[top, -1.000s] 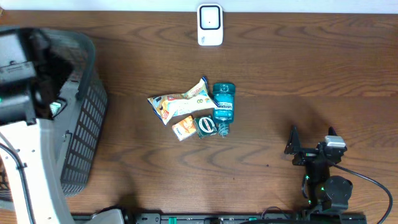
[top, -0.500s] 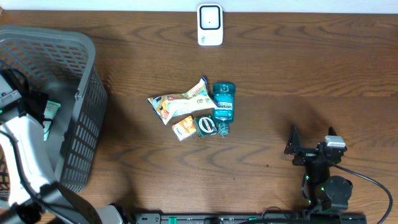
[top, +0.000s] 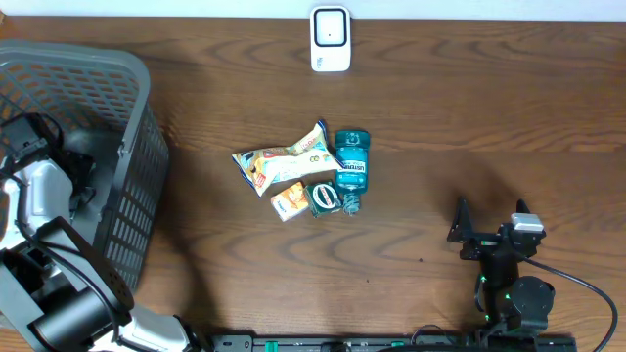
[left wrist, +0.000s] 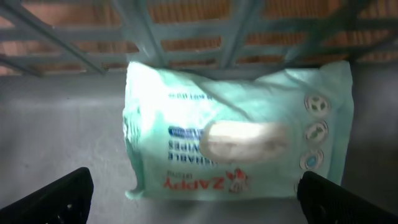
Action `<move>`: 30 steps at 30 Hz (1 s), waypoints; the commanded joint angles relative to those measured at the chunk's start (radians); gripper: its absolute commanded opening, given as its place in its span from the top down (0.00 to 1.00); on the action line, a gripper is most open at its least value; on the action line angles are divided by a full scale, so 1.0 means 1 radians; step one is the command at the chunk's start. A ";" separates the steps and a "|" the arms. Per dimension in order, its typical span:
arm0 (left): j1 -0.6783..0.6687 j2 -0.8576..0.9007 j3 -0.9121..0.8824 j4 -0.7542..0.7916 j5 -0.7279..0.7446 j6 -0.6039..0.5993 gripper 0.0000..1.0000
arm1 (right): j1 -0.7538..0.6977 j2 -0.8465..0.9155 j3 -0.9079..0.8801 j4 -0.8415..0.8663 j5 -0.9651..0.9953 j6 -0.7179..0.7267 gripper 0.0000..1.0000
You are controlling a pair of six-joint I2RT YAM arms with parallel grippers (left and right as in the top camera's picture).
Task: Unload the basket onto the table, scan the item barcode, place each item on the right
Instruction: 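Reach the left gripper back into the basket toward the wipes pack, then grasp the light green wipes pack with the left gripper and lift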
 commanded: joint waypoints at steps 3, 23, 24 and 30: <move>0.064 0.034 0.000 0.021 -0.005 -0.012 0.02 | 0.002 0.000 -0.002 -0.003 -0.001 0.005 0.01; 0.086 0.148 0.000 0.029 0.146 0.112 0.93 | 0.002 0.000 -0.002 -0.003 -0.001 0.005 0.01; 0.086 0.118 0.000 0.023 0.146 0.112 0.93 | 0.002 0.000 -0.002 -0.003 -0.002 0.005 0.01; 0.086 -0.160 0.002 0.026 0.182 0.110 0.93 | 0.002 0.000 -0.002 -0.003 -0.001 0.005 0.01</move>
